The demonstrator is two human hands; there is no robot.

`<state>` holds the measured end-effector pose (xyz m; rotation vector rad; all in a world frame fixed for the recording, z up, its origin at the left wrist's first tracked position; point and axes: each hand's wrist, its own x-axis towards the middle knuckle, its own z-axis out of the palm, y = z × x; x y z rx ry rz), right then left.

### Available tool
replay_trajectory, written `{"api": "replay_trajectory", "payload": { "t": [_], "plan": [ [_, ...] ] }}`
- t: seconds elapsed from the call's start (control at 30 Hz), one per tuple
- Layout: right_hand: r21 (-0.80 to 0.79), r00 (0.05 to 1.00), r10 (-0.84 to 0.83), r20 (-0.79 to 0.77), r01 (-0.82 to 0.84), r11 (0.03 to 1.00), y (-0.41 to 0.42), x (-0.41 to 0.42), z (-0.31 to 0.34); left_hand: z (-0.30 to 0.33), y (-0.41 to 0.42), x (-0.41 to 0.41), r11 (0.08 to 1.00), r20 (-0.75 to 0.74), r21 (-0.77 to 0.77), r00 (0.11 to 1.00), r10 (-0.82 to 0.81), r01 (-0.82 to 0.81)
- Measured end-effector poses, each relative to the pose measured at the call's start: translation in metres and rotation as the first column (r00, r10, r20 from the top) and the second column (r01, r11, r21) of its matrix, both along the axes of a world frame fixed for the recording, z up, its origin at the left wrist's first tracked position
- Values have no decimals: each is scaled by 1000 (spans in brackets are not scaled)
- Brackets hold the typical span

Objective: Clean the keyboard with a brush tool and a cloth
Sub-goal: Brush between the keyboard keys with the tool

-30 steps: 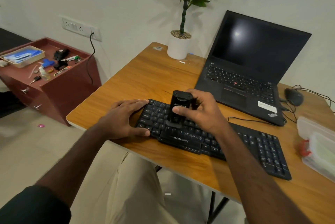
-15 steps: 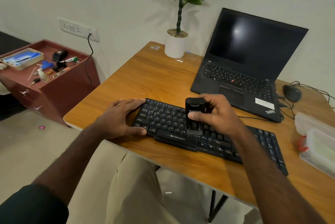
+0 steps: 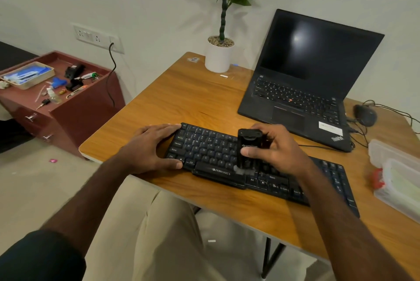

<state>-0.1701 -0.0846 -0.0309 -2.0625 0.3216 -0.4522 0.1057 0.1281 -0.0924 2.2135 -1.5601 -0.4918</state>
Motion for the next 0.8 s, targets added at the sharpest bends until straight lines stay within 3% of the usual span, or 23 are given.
{"api": "replay_trajectory", "payload": {
  "t": [0.23, 0.67, 0.8],
  "plan": [
    [36, 980, -102, 171, 98, 995, 12, 10, -2, 0, -2, -1, 1000, 14, -14, 1000, -1, 1],
    [81, 997, -80, 15, 79, 994, -8, -42, -5, 2, -1, -2, 1000, 24, 2, 1000, -8, 8],
    [100, 982, -151, 116, 139, 985, -13, -49, -3, 5, -2, -5, 1000, 15, -8, 1000, -2, 2]
  ]
}}
